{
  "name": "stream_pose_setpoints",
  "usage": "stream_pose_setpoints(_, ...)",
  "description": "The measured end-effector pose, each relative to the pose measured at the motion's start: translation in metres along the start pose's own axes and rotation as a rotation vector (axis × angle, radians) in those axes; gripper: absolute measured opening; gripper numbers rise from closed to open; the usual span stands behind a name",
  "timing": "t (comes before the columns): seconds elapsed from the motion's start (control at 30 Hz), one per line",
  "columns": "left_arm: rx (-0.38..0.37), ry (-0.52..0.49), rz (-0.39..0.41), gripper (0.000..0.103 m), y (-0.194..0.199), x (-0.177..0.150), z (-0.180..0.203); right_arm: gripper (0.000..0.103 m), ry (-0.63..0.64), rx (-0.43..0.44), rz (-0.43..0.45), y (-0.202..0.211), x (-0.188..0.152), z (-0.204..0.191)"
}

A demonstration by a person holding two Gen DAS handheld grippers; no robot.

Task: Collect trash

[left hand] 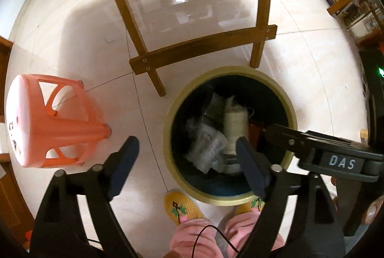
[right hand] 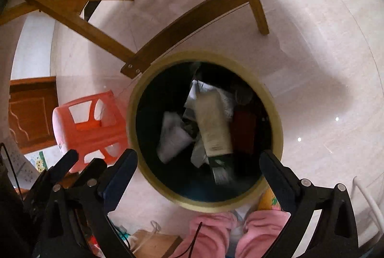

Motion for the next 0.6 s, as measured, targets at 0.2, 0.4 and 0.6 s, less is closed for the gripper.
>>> stream_pose_setpoints(0.2,-0.006,0.004,0.001,0.088,0.003,-0.005,0.001,0.102,0.011,-0.019,0.053,-0.002,0.004,0.007)
stream_pose_setpoints(0.4,0.011,-0.025,0.024,0.089,0.023,-0.010,0.011,0.102,0.091,-0.056,0.123,0.021,-0.003,-0.006)
stream_pose_setpoints(0.6,0.019,-0.016,0.037,0.089,0.056,-0.014,0.018,0.102,0.098,-0.058,0.152,0.051,-0.013,-0.013)
Point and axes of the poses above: each gripper's, at about its wrist camera, not at the fingertips, and y roughly against the way its jaws point, z to its right, x to its top, the point moved 1 cm from there along -y, roughly the way its jaws point, and after that the axes turned 6 degrees about -x, right-handed, at the moved point
